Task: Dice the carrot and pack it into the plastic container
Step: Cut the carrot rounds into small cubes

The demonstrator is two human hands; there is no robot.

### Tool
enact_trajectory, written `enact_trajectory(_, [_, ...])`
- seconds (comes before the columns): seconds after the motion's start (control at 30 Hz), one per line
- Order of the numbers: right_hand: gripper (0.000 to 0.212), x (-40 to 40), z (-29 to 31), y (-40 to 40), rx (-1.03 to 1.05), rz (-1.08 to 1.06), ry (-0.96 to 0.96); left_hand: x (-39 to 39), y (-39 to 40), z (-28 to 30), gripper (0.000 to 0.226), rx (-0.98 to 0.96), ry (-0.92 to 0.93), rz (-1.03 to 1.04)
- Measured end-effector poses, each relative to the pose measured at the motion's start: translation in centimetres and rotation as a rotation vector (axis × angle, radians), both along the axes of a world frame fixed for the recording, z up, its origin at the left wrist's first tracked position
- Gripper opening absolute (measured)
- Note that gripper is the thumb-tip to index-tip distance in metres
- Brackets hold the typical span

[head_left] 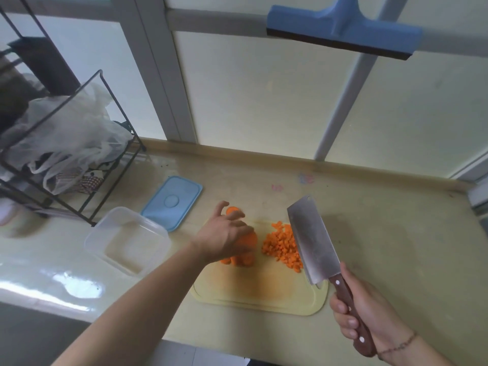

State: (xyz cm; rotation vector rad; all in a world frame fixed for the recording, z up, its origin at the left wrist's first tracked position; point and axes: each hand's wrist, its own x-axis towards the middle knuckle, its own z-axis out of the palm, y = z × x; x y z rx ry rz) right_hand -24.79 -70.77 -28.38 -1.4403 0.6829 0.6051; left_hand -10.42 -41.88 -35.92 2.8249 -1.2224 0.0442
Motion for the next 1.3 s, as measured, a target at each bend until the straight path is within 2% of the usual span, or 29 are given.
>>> enact_trajectory(0.1, [0.060, -0.1, -0.2, 0.0, -0.038, 0.077, -0.029, -2.9, -0.9, -1.4, 0.047, -0.278, -0.154, 0.069])
enact_trajectory(0.2, [0.059, -0.2, -0.2, -0.5, -0.090, 0.235, -0.046, -7.5, -3.0, -3.1, 0.042, -0.432, -0.160, 0.084])
enact_trajectory(0.27, [0.053, -0.3, -0.5, -1.0, -0.125, 0.335, -0.041, -10.4, -4.3, -4.5, 0.040, -0.427, -0.158, 0.140])
enact_trajectory(0.43, [0.037, -0.2, -1.9, -3.1, -0.227, 0.524, -0.066, -14.8, -6.6, -7.9, 0.040, -0.383, -0.150, 0.434])
enact_trajectory(0.53, [0.034, 0.0, -2.6, -4.6, -0.309, 0.663, -0.131, -15.9, -8.0, -8.5, 0.040, -0.391, -0.152, 0.556])
enact_trajectory(0.63, [0.031, 0.6, -2.9, -6.0, -0.356, 0.796, -0.193, -16.1, -9.3, -8.8, 0.048, -0.391, -0.075, 0.739])
enact_trajectory(0.73, [0.021, 1.3, -3.1, -7.2, -0.359, 0.864, -0.236, -16.1, -10.3, -9.2, 0.056, -0.404, -0.018, 0.837])
enact_trajectory(0.87, [0.014, 1.6, -3.9, -7.7, -0.385, 0.921, -0.310, -16.0, -12.5, -8.9, 0.058, -0.415, -0.061, 0.868])
enact_trajectory(0.97, [0.040, 1.7, -4.5, -7.8, -0.390, 0.958, -0.362, -16.1, -13.8, -9.1, 0.056, -0.455, -0.071, 0.901])
enact_trajectory(1.17, [0.066, 2.9, -4.6, -7.8, -0.393, 1.044, -0.329, -16.6, -14.6, -9.2, 0.051, -0.482, -0.126, 0.903])
enact_trajectory(1.3, [0.050, 3.6, -4.7, -7.4, -0.534, 1.130, -0.332, -16.9, -14.5, -8.7, 0.040, -0.509, -0.156, 0.789])
